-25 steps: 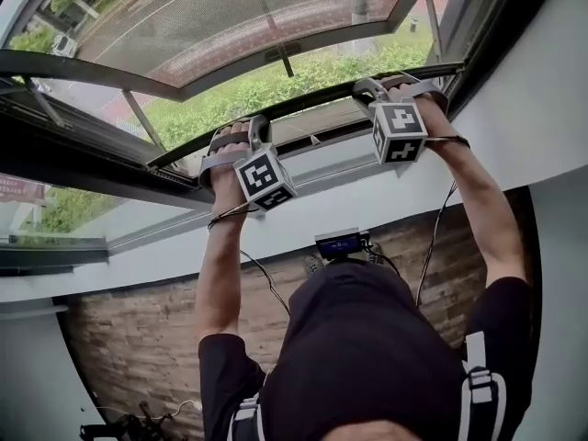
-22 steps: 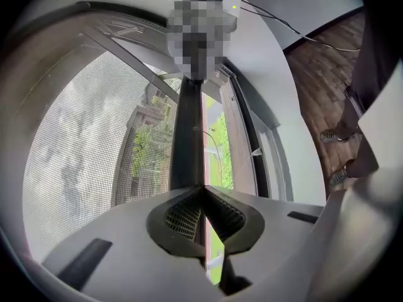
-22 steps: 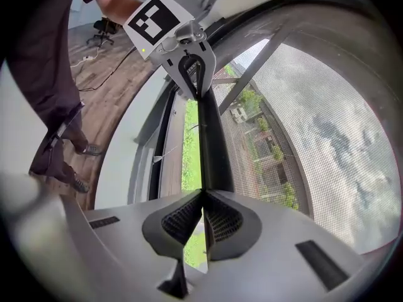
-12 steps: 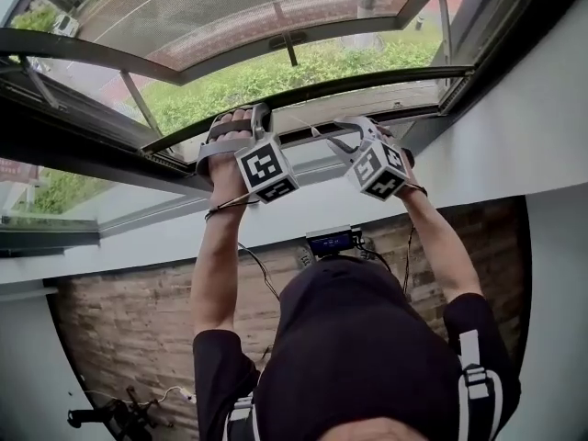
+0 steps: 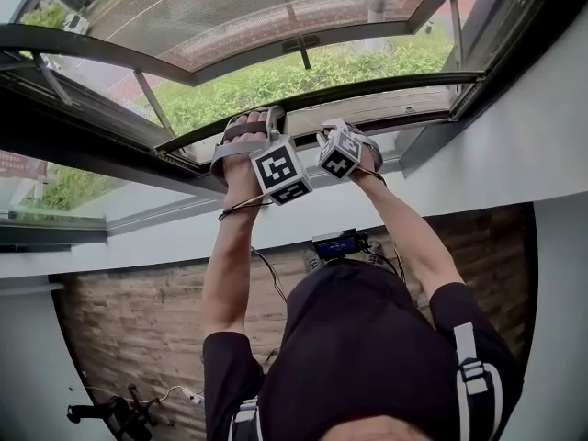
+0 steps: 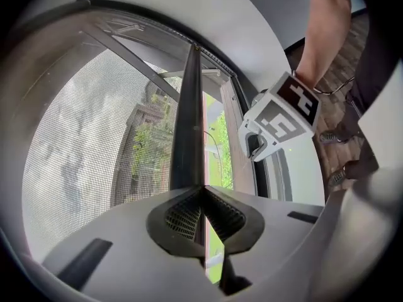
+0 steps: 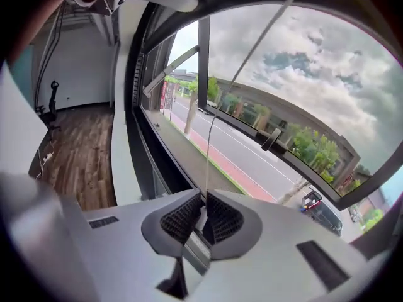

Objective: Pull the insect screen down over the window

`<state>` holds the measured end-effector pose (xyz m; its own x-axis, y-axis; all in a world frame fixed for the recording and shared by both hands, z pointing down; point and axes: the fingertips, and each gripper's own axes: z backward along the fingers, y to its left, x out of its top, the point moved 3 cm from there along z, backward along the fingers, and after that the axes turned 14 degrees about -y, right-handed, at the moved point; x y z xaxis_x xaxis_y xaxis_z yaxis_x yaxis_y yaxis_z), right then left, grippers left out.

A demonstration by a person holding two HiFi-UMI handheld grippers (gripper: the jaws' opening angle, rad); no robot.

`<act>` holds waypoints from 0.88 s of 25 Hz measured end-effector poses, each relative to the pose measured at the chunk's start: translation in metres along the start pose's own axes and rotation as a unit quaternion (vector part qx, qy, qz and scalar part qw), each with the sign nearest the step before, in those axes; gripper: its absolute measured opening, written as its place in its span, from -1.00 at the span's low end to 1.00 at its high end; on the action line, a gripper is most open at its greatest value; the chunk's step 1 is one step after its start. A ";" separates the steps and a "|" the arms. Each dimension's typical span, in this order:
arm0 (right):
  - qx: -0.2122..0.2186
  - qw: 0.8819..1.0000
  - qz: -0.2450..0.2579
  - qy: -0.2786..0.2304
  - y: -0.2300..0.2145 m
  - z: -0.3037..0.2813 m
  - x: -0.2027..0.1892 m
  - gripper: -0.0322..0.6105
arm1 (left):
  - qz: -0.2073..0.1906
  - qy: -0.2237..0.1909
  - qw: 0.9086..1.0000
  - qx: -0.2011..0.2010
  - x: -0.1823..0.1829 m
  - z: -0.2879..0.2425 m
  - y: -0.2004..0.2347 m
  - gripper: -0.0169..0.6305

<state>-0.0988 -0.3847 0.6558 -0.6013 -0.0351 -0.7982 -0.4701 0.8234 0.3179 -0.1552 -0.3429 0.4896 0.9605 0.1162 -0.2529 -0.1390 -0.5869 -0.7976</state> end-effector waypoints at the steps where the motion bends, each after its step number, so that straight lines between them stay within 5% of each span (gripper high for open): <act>1: -0.001 1.000 -0.003 -0.001 0.000 0.005 0.001 -0.81 | 0.000 -0.002 1.000 -0.001 0.000 0.000 0.000 -0.89; 7: 0.060 0.992 -0.101 -0.050 0.013 0.045 0.004 -0.87 | 0.001 -0.008 1.000 0.003 0.000 -0.001 0.000 -0.89; 10: 0.085 0.993 -0.076 -0.028 0.032 0.072 -0.018 -0.84 | -0.001 -0.010 1.000 0.006 0.000 -0.001 0.001 -0.89; 12: 0.051 0.997 -0.043 -0.033 0.019 0.102 -0.010 -0.53 | -0.001 -0.011 1.000 0.005 0.001 0.000 0.000 -0.89; 15: -0.045 0.993 0.074 -0.084 -0.023 0.151 0.040 -0.50 | 0.000 -0.015 1.000 0.004 0.000 0.000 -0.001 -0.89; 19: -0.152 0.937 0.308 -0.062 -0.074 0.171 0.080 -0.50 | 0.001 -0.013 1.000 0.006 -0.001 -0.001 0.001 -0.89; 22: -0.149 0.916 0.371 -0.023 -0.089 0.164 0.085 -0.50 | 0.002 -0.013 1.000 0.008 -0.001 -0.001 0.001 -0.89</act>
<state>-0.0023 -0.3676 0.4754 -0.8021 0.5012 -0.3248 -0.1024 0.4203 0.9016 -0.1558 -0.3447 0.4899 0.9532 0.1353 -0.2705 -0.1467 -0.5752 -0.8048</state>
